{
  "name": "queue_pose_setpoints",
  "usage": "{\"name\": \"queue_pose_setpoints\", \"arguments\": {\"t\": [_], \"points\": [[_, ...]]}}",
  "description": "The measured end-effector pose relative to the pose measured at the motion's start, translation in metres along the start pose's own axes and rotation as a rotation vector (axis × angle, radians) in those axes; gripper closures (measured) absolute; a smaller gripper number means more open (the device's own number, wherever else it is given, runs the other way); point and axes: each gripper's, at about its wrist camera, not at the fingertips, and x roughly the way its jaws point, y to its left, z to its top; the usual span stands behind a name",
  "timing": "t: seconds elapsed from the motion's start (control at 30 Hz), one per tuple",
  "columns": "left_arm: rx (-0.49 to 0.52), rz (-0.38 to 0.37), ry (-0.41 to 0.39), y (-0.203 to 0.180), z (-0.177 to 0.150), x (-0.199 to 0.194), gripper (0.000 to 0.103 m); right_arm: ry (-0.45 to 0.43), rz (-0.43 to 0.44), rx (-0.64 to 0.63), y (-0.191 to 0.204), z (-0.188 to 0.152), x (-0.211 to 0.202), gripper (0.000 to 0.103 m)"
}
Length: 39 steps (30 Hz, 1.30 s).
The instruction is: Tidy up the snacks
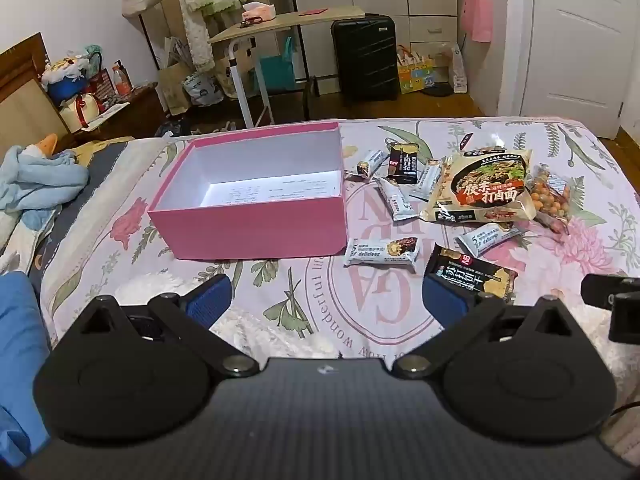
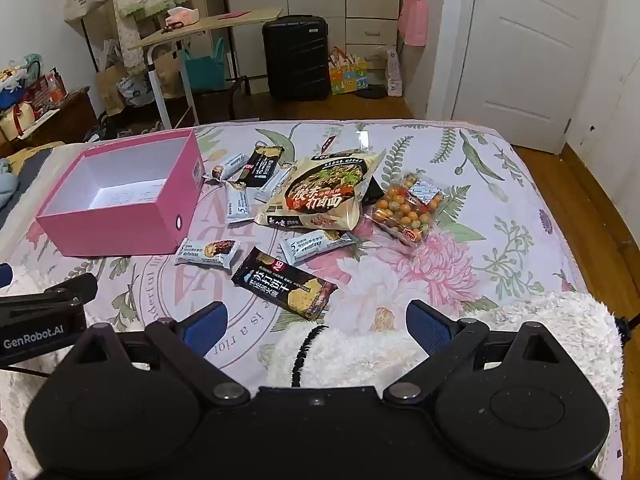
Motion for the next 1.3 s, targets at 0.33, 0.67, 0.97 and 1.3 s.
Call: {"name": "queue_pose_setpoints", "arguments": {"t": [0.33,0.67,0.97,1.3], "points": [[-0.021,-0.068,-0.004,0.002,-0.005,-0.005,0.001,-0.007,-0.007,-0.002,0.002,0.001,-0.006,0.005],[-0.034,-0.087,0.008,0.008,-0.003,-0.006,0.003,-0.004,-0.016,-0.020,-0.006,-0.004,-0.006,0.005],[-0.033,-0.038,0.004,0.005,-0.006,-0.003,0.002,-0.006,-0.020,-0.034,-0.003,-0.007,-0.003,0.005],[-0.024,-0.059,0.000,0.003,-0.008,-0.006,0.001,-0.025,-0.047,-0.059,0.001,-0.008,-0.002,0.005]]}}
